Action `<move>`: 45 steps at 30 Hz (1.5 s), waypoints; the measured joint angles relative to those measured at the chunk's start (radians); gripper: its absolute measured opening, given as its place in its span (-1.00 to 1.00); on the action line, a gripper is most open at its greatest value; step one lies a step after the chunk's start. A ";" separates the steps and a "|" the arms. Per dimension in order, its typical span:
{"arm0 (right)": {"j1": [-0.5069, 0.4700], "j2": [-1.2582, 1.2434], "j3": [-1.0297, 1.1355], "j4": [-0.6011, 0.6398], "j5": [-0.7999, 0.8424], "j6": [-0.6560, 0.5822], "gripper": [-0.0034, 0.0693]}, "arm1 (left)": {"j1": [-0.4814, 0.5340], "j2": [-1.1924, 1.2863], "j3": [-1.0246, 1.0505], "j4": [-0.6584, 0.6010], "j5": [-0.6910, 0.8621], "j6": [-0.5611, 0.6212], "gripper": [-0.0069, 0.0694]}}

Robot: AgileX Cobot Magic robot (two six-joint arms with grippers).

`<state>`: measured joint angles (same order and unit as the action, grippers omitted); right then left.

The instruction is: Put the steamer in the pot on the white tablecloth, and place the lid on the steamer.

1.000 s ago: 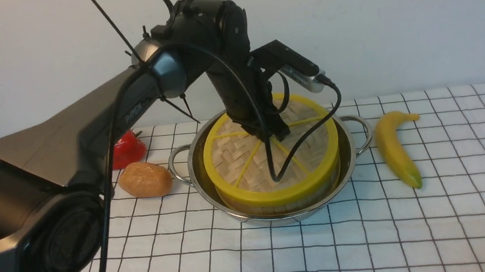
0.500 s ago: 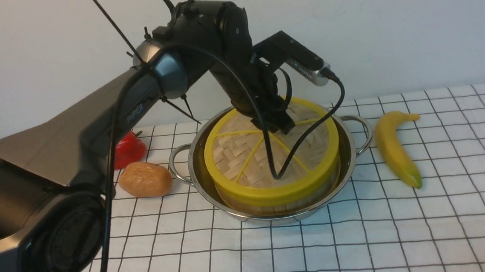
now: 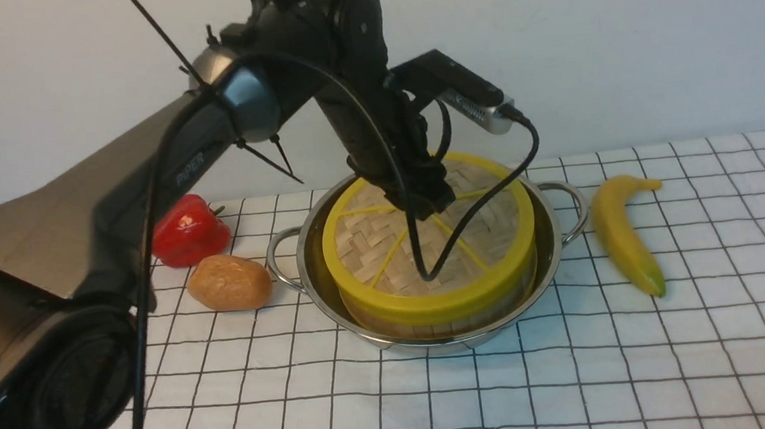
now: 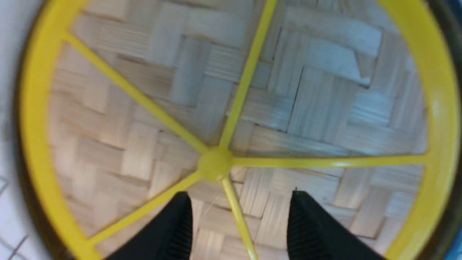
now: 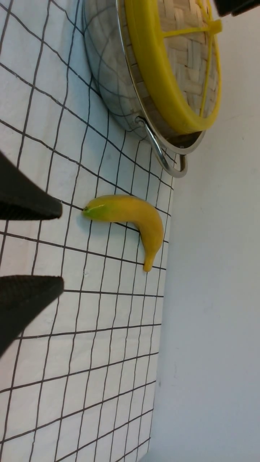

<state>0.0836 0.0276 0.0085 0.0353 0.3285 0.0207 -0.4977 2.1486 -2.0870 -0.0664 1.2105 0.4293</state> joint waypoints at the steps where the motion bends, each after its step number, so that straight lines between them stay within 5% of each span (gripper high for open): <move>1: 0.000 0.000 0.000 0.000 0.000 0.000 -0.24 | 0.000 -0.030 0.000 0.000 0.000 -0.028 0.06; 12: 0.000 0.000 0.000 0.000 0.000 0.000 -0.24 | 0.000 -0.366 0.000 -0.004 0.003 -0.356 -0.17; 27: 0.000 0.000 0.000 0.000 0.000 0.000 -0.24 | 0.000 -0.708 0.151 0.120 0.000 -0.394 -0.24; 30: 0.000 0.000 0.000 0.000 0.000 0.000 -0.24 | 0.035 -0.929 0.399 0.138 -0.033 -0.394 -0.24; 40: 0.000 0.000 0.000 0.000 0.000 0.000 -0.24 | 0.485 -1.545 1.433 0.033 -0.596 -0.361 -0.19; 45: 0.000 0.000 0.000 0.000 0.000 0.000 -0.24 | 0.514 -1.785 1.767 0.054 -0.767 -0.347 -0.18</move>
<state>0.0836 0.0276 0.0085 0.0353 0.3285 0.0207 0.0158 0.3633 -0.3200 -0.0121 0.4438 0.0821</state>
